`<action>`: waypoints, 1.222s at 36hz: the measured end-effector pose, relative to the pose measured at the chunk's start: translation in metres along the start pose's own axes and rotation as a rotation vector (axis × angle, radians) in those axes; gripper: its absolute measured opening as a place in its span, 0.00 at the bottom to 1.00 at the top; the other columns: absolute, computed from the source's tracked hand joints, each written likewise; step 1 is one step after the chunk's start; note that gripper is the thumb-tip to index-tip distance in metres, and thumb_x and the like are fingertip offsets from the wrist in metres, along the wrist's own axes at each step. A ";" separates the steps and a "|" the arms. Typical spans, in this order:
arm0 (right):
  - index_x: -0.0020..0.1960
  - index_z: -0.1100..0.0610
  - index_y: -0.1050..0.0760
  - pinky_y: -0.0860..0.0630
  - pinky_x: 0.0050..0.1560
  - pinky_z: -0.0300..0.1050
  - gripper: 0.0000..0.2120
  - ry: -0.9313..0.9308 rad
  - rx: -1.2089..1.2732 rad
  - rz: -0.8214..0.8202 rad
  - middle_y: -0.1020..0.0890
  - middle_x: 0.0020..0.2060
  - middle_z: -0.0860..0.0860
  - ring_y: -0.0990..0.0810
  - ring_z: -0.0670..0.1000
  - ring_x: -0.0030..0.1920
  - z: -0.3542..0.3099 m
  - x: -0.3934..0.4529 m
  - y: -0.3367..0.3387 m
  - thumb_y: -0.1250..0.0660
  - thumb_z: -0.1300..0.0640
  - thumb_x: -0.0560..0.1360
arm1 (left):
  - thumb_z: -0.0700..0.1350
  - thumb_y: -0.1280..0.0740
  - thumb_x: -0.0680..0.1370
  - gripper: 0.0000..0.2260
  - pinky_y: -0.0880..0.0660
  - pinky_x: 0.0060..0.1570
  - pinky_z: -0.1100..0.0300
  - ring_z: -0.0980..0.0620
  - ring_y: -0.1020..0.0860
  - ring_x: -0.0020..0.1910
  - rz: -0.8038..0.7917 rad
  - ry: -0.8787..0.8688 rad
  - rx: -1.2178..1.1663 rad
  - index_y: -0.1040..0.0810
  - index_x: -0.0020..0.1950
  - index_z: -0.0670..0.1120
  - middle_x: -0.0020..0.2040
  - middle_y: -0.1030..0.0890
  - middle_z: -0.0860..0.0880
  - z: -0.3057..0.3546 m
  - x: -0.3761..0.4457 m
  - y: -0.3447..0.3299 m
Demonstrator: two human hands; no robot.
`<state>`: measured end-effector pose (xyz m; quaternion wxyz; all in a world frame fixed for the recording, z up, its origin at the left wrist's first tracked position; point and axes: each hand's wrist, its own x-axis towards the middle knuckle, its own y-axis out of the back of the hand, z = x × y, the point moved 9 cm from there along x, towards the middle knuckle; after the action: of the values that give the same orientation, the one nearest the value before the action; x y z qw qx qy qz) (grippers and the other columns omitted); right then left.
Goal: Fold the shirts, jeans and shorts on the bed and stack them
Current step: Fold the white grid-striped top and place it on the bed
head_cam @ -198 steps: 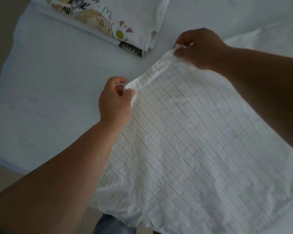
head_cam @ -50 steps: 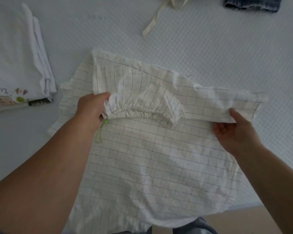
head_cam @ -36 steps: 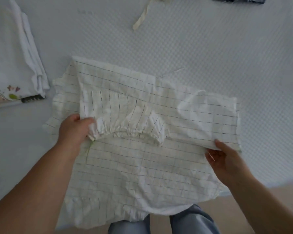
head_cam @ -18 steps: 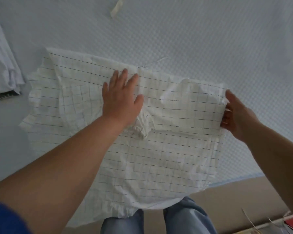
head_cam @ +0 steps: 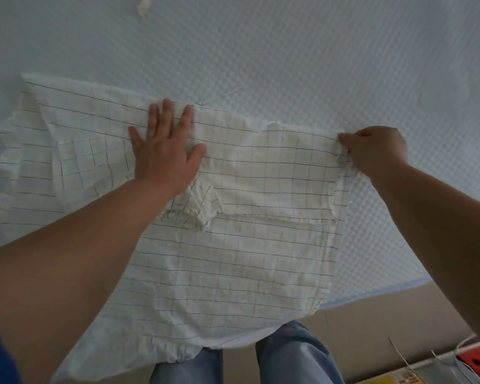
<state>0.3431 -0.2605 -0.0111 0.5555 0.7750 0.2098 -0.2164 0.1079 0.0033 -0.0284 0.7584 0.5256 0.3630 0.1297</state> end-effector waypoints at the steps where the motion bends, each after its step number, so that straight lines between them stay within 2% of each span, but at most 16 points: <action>1: 0.41 0.60 0.21 0.24 0.38 0.45 0.15 0.010 -0.006 0.003 0.23 0.29 0.50 0.26 0.49 0.30 -0.001 0.000 0.001 0.34 0.48 0.74 | 0.59 0.48 0.79 0.30 0.60 0.70 0.38 0.47 0.61 0.76 0.000 0.001 0.003 0.56 0.77 0.53 0.78 0.59 0.46 0.000 0.000 -0.001; 6: 0.36 0.58 0.26 0.33 0.31 0.41 0.12 -0.009 -0.055 0.026 0.28 0.26 0.50 0.30 0.49 0.28 0.007 0.006 0.008 0.40 0.54 0.74 | 0.59 0.47 0.79 0.30 0.61 0.69 0.37 0.46 0.61 0.76 0.008 0.004 0.013 0.55 0.77 0.53 0.78 0.59 0.46 -0.001 0.003 -0.005; 10: 0.43 0.57 0.25 0.34 0.30 0.40 0.10 -0.009 0.022 0.067 0.26 0.31 0.47 0.28 0.48 0.32 0.013 0.005 0.013 0.40 0.52 0.74 | 0.59 0.47 0.79 0.30 0.63 0.69 0.38 0.47 0.62 0.76 0.011 0.013 0.013 0.55 0.77 0.53 0.78 0.60 0.47 -0.001 0.004 -0.009; 12: 0.45 0.60 0.23 0.32 0.30 0.41 0.15 0.054 0.091 0.071 0.23 0.32 0.50 0.27 0.46 0.31 0.006 0.002 0.013 0.40 0.48 0.75 | 0.59 0.47 0.79 0.30 0.63 0.69 0.38 0.47 0.61 0.76 0.020 0.009 0.005 0.55 0.77 0.53 0.78 0.60 0.47 -0.001 0.004 -0.010; 14: 0.45 0.65 0.22 0.27 0.34 0.47 0.23 0.091 0.081 0.031 0.21 0.33 0.58 0.27 0.49 0.31 -0.004 0.001 0.008 0.41 0.44 0.74 | 0.58 0.46 0.79 0.30 0.63 0.68 0.38 0.46 0.61 0.76 0.032 0.002 -0.003 0.54 0.77 0.53 0.78 0.59 0.46 0.000 0.003 -0.009; 16: 0.38 0.63 0.22 0.28 0.30 0.45 0.25 0.017 0.030 -0.027 0.22 0.28 0.54 0.27 0.49 0.29 -0.007 0.004 0.002 0.40 0.41 0.73 | 0.58 0.46 0.79 0.30 0.63 0.68 0.37 0.46 0.60 0.76 0.037 -0.002 -0.008 0.53 0.77 0.52 0.78 0.58 0.46 0.000 0.003 -0.008; 18: 0.32 0.58 0.27 0.35 0.25 0.40 0.20 -0.109 0.056 -0.099 0.26 0.22 0.48 0.30 0.47 0.24 -0.002 0.008 -0.002 0.35 0.42 0.72 | 0.57 0.45 0.79 0.30 0.62 0.69 0.37 0.46 0.60 0.76 0.040 0.002 -0.016 0.52 0.77 0.52 0.78 0.58 0.46 0.000 0.002 -0.007; 21: 0.31 0.56 0.27 0.36 0.21 0.36 0.14 -0.193 0.320 -0.194 0.26 0.24 0.48 0.33 0.45 0.21 0.000 0.009 -0.009 0.29 0.49 0.70 | 0.57 0.45 0.79 0.30 0.62 0.69 0.38 0.47 0.60 0.76 0.052 0.004 -0.026 0.53 0.78 0.51 0.78 0.57 0.46 0.000 0.001 -0.004; 23: 0.32 0.55 0.25 0.35 0.23 0.37 0.11 -0.187 0.471 -0.150 0.27 0.24 0.46 0.32 0.44 0.21 0.002 0.011 -0.002 0.27 0.53 0.70 | 0.57 0.45 0.79 0.30 0.63 0.69 0.38 0.46 0.60 0.76 0.066 0.005 -0.024 0.53 0.78 0.51 0.78 0.57 0.45 -0.001 0.001 -0.002; 25: 0.33 0.54 0.25 0.33 0.26 0.38 0.10 -0.183 0.516 -0.079 0.27 0.25 0.46 0.31 0.44 0.24 0.011 0.012 0.007 0.29 0.55 0.71 | 0.57 0.45 0.80 0.30 0.64 0.68 0.38 0.46 0.60 0.76 0.069 0.024 -0.019 0.53 0.77 0.52 0.78 0.58 0.44 -0.004 0.000 -0.002; 30: 0.36 0.52 0.24 0.30 0.33 0.39 0.08 -0.173 0.410 -0.085 0.23 0.32 0.47 0.25 0.46 0.32 0.036 0.009 0.003 0.31 0.53 0.73 | 0.60 0.48 0.79 0.30 0.65 0.68 0.37 0.46 0.62 0.76 0.032 0.051 0.033 0.55 0.77 0.52 0.77 0.61 0.45 -0.011 0.002 -0.011; 35: 0.38 0.54 0.22 0.29 0.35 0.39 0.06 -0.162 0.470 0.042 0.22 0.33 0.46 0.23 0.46 0.35 0.031 0.010 0.010 0.32 0.53 0.72 | 0.62 0.51 0.78 0.31 0.65 0.67 0.37 0.46 0.63 0.75 0.011 0.053 0.060 0.58 0.77 0.54 0.77 0.62 0.46 -0.014 0.005 -0.015; 38: 0.45 0.55 0.23 0.28 0.35 0.40 0.07 -0.096 0.327 0.106 0.25 0.33 0.44 0.25 0.46 0.36 0.026 0.005 0.013 0.36 0.52 0.74 | 0.63 0.52 0.78 0.31 0.64 0.68 0.37 0.47 0.63 0.75 -0.007 0.064 0.068 0.59 0.77 0.54 0.77 0.63 0.47 -0.015 0.005 -0.016; 41: 0.53 0.52 0.29 0.29 0.47 0.43 0.08 0.056 0.152 0.201 0.27 0.43 0.43 0.28 0.46 0.45 0.013 -0.009 0.023 0.38 0.54 0.74 | 0.64 0.52 0.77 0.32 0.64 0.68 0.37 0.47 0.64 0.75 -0.021 0.069 0.067 0.60 0.77 0.54 0.77 0.63 0.46 -0.013 0.004 -0.013; 44: 0.62 0.56 0.29 0.38 0.62 0.44 0.16 0.538 -0.094 0.239 0.27 0.58 0.51 0.30 0.53 0.62 -0.029 -0.045 0.015 0.38 0.53 0.75 | 0.65 0.52 0.76 0.34 0.66 0.67 0.39 0.46 0.62 0.76 0.031 -0.008 0.022 0.57 0.77 0.52 0.77 0.61 0.44 0.001 -0.003 -0.002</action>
<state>0.3172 -0.2414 0.0340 0.5366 0.7973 0.2664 0.0736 0.1056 -0.0001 -0.0286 0.7517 0.5402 0.3532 0.1355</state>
